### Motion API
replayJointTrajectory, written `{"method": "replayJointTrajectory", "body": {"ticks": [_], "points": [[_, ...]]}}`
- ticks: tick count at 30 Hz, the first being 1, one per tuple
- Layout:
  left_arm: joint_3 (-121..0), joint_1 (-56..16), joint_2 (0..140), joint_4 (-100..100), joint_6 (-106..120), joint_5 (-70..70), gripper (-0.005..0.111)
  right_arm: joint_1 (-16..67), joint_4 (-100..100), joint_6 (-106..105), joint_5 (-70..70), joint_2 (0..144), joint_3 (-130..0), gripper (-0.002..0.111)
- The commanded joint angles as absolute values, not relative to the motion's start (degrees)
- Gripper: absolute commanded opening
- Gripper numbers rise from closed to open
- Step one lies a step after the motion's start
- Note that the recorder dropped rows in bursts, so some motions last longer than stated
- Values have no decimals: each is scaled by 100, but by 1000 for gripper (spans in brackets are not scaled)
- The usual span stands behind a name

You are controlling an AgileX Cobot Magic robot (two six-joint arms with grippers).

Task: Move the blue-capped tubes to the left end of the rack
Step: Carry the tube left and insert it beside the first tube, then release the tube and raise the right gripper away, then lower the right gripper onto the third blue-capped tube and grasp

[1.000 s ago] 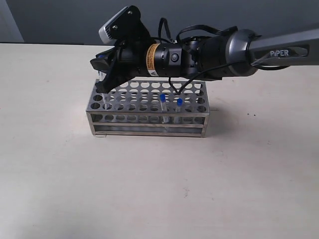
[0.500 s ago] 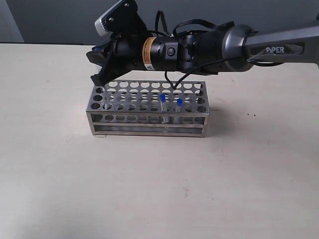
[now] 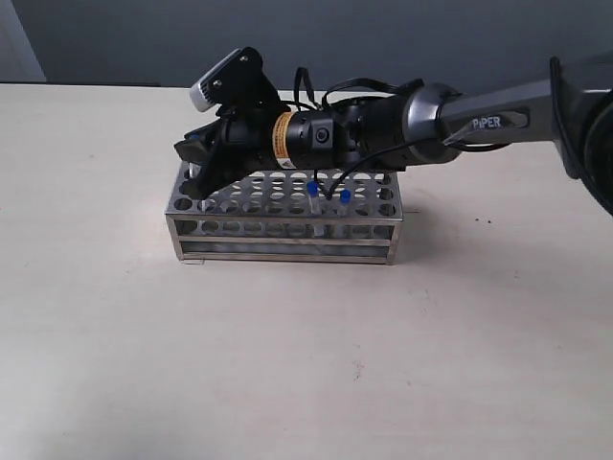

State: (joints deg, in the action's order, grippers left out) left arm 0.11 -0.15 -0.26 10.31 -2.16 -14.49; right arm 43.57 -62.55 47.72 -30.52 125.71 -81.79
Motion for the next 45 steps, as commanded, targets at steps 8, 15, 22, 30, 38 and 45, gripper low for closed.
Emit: {"method": "replayJointTrajectory", "body": {"ticks": [8,15,22,30,38,45], "points": [[0,-54,0,1017,-236,-1372,0,4345,-6068,4805,-3351,12640,-8306,37],[0,-54,0,1017,-236,-1372,0,4045,-5981,5143,-3163,11927,-8367,37],[0,-54,0,1017,-236,-1372,0,3304,-7237,5977,-3202,10723,-7631,37],[0,-54,0,1017,-236,-1372,0,2872,-7425,5745,-3593,9157,-5556,37],[0,-54,0,1017,-236,-1372,0,2872,-6023,4203,-3688,8610,-4129,37],[0,-54,0,1017,-236,-1372,0,2872,-4789,3253,-4023,9223,-3726,37]]}}
